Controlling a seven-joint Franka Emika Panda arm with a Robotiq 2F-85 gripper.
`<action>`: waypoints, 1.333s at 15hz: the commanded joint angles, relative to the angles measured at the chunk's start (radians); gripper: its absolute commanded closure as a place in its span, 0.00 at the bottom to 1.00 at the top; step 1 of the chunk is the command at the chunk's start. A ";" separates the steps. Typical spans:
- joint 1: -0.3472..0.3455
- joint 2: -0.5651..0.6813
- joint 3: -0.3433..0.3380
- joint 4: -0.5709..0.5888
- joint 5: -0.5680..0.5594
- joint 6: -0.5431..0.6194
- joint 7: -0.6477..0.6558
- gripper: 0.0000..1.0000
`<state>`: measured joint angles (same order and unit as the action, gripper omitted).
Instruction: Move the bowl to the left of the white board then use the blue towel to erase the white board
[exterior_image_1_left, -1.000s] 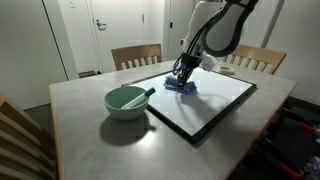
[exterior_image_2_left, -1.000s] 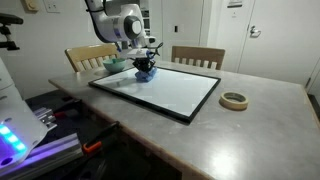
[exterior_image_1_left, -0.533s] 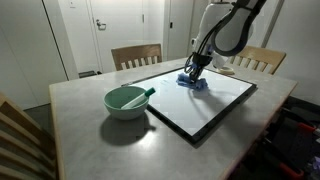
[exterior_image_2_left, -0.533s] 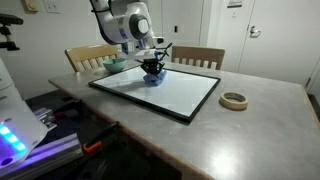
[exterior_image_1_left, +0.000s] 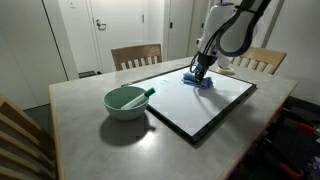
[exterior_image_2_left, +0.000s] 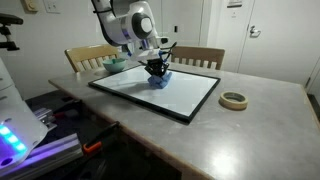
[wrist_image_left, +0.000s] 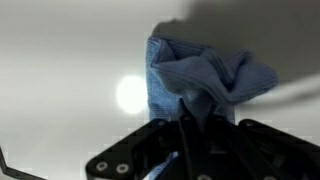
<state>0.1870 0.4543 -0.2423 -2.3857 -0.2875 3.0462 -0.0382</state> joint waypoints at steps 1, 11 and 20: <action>-0.027 0.067 0.074 -0.009 0.016 -0.014 -0.025 0.98; -0.105 0.094 0.289 0.106 0.048 -0.126 -0.128 0.98; -0.089 0.148 0.380 0.253 0.032 -0.274 -0.248 0.98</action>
<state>0.0898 0.5022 0.1127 -2.2079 -0.2663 2.8084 -0.2378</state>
